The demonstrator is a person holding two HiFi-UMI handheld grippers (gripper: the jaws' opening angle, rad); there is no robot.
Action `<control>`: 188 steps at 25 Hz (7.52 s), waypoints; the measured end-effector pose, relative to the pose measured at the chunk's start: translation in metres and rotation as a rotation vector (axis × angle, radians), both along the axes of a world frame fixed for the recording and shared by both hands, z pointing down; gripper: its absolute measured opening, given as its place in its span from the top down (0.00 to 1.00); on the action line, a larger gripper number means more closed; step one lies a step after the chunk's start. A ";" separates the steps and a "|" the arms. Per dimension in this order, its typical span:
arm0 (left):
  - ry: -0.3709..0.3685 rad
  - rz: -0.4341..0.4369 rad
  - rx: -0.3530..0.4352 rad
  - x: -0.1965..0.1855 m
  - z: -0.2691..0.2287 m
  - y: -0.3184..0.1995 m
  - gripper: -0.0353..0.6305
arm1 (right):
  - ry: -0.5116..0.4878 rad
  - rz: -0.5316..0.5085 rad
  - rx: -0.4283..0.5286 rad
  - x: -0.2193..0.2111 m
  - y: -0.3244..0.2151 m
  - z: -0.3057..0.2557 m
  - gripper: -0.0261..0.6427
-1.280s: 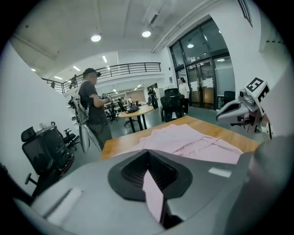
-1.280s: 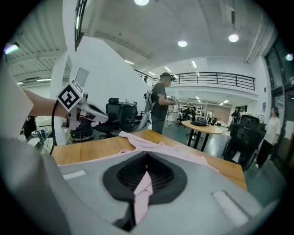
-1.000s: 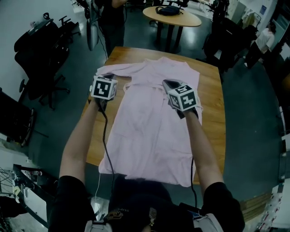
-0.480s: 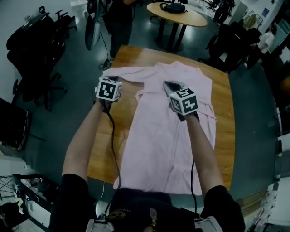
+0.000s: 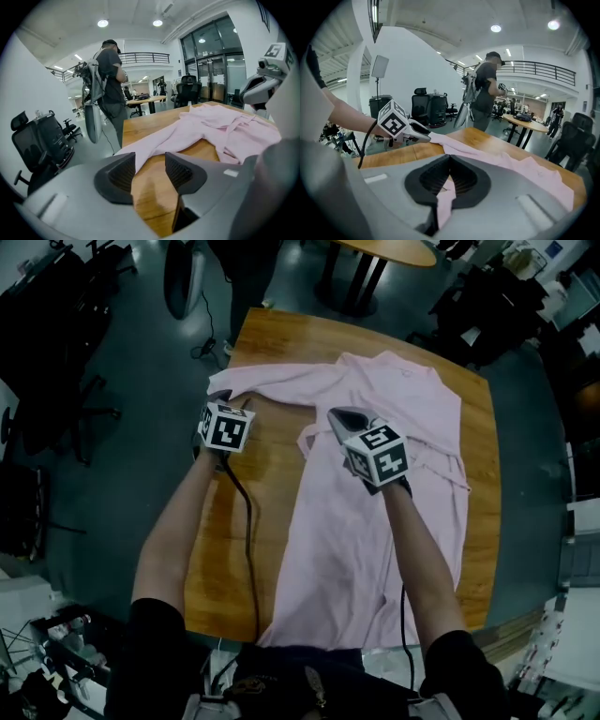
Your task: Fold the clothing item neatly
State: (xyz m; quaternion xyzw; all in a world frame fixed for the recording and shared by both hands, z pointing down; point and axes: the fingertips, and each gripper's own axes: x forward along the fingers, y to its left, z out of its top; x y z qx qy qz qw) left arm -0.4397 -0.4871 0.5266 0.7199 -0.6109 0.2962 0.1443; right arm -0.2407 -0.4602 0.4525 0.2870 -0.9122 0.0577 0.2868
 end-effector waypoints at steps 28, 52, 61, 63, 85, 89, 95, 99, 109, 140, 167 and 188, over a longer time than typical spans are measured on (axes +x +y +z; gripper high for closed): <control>-0.003 -0.078 0.227 -0.014 -0.151 -0.059 0.93 | -0.022 -0.027 -0.027 0.017 0.016 0.025 0.96; 0.019 0.170 0.180 0.436 -0.175 -0.087 0.93 | -0.102 0.167 0.002 0.365 0.032 0.002 0.96; 0.125 0.271 0.007 0.555 -0.057 -0.105 0.93 | -0.076 0.294 -0.050 0.464 0.023 0.040 0.96; 0.186 0.298 -0.077 0.572 -0.023 -0.098 0.92 | -0.072 0.307 -0.068 0.474 0.024 0.051 0.96; 0.293 0.619 -0.210 0.493 -0.054 -0.044 0.60 | -0.047 0.172 -0.075 0.310 -0.060 0.074 0.73; 0.176 0.610 -0.203 0.459 -0.039 -0.050 0.60 | -0.006 0.161 -0.080 0.300 -0.064 0.085 0.73; 0.095 0.505 -0.281 0.388 0.012 -0.052 0.60 | 0.265 0.064 -0.080 0.299 -0.056 0.128 0.87; 0.056 0.434 -0.312 0.347 0.032 -0.056 0.60 | 0.284 0.114 -0.029 0.324 -0.058 0.117 0.94; 0.057 0.346 -0.354 0.319 0.044 -0.046 0.60 | 0.227 0.103 -0.118 0.358 -0.051 0.127 0.88; -0.119 0.500 -0.147 0.312 0.051 -0.279 0.59 | 0.114 0.151 0.013 0.383 -0.327 0.122 0.68; -0.159 0.462 -0.090 0.301 -0.069 -0.171 0.91 | 0.030 0.022 0.193 0.362 -0.200 -0.030 0.92; -0.147 0.461 -0.398 0.300 0.013 0.114 0.91 | 0.207 -0.244 0.082 0.347 0.099 0.052 0.92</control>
